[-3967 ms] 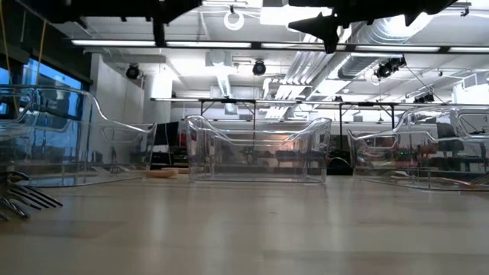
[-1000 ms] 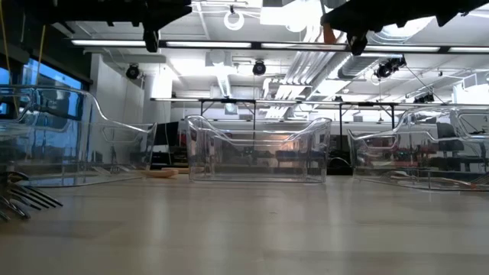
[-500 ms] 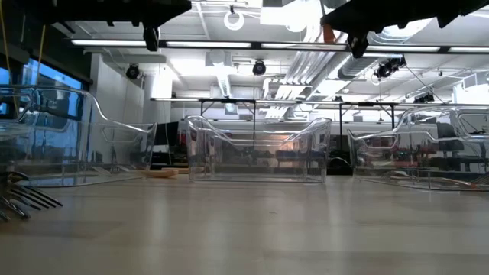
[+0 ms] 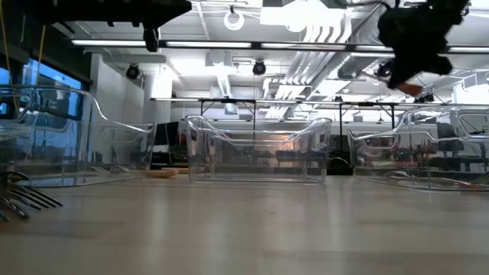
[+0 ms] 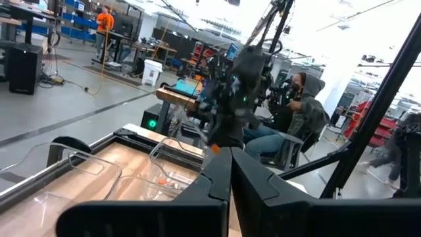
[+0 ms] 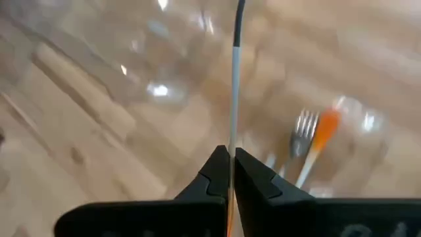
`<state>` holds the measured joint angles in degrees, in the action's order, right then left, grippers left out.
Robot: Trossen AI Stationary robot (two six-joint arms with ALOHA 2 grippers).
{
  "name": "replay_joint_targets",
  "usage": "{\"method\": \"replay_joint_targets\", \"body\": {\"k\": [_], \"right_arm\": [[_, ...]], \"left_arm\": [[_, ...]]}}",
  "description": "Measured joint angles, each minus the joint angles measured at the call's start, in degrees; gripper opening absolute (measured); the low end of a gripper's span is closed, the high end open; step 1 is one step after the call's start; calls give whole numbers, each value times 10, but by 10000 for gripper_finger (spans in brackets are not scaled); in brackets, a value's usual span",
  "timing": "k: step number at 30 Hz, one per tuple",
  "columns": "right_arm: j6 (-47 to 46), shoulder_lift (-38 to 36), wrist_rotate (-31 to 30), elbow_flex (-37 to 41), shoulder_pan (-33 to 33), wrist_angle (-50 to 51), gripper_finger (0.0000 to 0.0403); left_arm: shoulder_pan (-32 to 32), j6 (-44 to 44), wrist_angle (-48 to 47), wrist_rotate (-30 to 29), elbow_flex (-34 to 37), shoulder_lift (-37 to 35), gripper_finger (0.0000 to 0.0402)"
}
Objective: Sort silverware by color (type)
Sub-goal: Put the orange fork into the bottom right transparent bin
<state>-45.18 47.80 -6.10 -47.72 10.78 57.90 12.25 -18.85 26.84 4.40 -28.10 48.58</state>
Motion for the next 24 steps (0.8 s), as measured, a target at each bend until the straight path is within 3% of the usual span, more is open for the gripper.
{"method": "replay_joint_targets", "body": {"k": [6, 11, 17, 24], "right_arm": [[-104, -3, 58, 87, -23, -12, 0], [-146, -3, 65, 133, -13, -22, 0], [-174, -2, 106, 173, 5, -41, 0], [-194, -2, 110, 199, 15, -58, 0]], "left_arm": [[0, 0, 1, 0, 0, 0, 0], [0, 0, 0, -1, 0, 0, 0], [1, -4, 0, -7, 0, 0, 0], [1, -4, 0, -7, 0, 0, 0]]}}
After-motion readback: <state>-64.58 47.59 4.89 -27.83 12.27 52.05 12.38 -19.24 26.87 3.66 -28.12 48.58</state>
